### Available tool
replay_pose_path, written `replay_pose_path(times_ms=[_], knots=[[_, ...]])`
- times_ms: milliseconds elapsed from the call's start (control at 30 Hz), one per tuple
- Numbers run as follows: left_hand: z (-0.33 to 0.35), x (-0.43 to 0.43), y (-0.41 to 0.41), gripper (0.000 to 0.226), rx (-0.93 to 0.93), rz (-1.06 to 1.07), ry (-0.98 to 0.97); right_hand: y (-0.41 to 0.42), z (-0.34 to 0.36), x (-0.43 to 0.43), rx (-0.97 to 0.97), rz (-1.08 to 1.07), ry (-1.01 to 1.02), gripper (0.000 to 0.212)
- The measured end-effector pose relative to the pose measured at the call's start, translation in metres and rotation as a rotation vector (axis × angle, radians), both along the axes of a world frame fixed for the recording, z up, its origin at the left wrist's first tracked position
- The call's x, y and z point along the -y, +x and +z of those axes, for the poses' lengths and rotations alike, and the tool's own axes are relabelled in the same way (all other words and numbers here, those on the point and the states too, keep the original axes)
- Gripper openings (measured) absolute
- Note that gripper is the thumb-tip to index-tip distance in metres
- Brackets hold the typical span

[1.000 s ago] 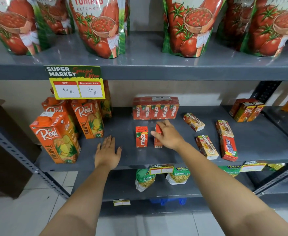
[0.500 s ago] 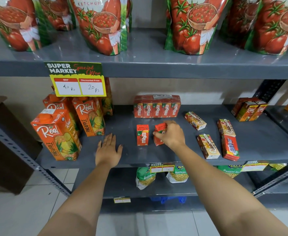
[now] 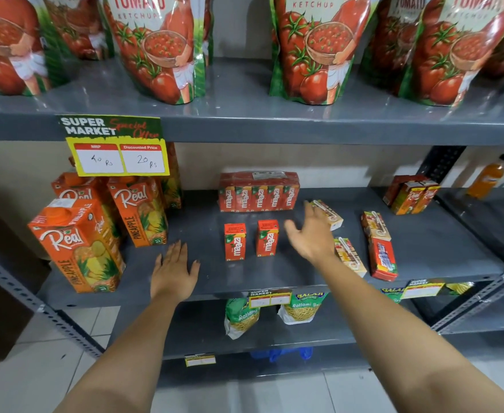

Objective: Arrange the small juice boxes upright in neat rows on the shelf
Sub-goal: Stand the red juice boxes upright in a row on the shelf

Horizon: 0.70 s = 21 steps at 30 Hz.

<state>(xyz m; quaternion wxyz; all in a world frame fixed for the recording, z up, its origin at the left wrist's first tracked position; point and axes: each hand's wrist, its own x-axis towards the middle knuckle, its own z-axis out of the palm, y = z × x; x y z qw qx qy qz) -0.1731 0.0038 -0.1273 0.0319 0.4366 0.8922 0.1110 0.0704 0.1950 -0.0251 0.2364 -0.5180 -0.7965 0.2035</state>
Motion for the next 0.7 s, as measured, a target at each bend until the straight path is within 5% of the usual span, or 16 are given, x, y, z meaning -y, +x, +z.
replay_pose_path(times_ms=[133, 300, 700], knots=[[0.001, -0.001, 0.0, 0.066, -0.008, 0.003, 0.003, 0.067, 0.005, -0.049, 0.184, -0.274, 0.07, 0.048], [0.0, -0.002, 0.001, 0.066, -0.022, 0.006, 0.005, 0.134, -0.01, -0.073, 0.382, -0.556, -0.208, 0.073], [0.001, -0.001, 0.0, 0.065, -0.03, 0.01, 0.007, 0.153, -0.037, -0.066, 0.328, -0.519, -0.332, 0.076]])
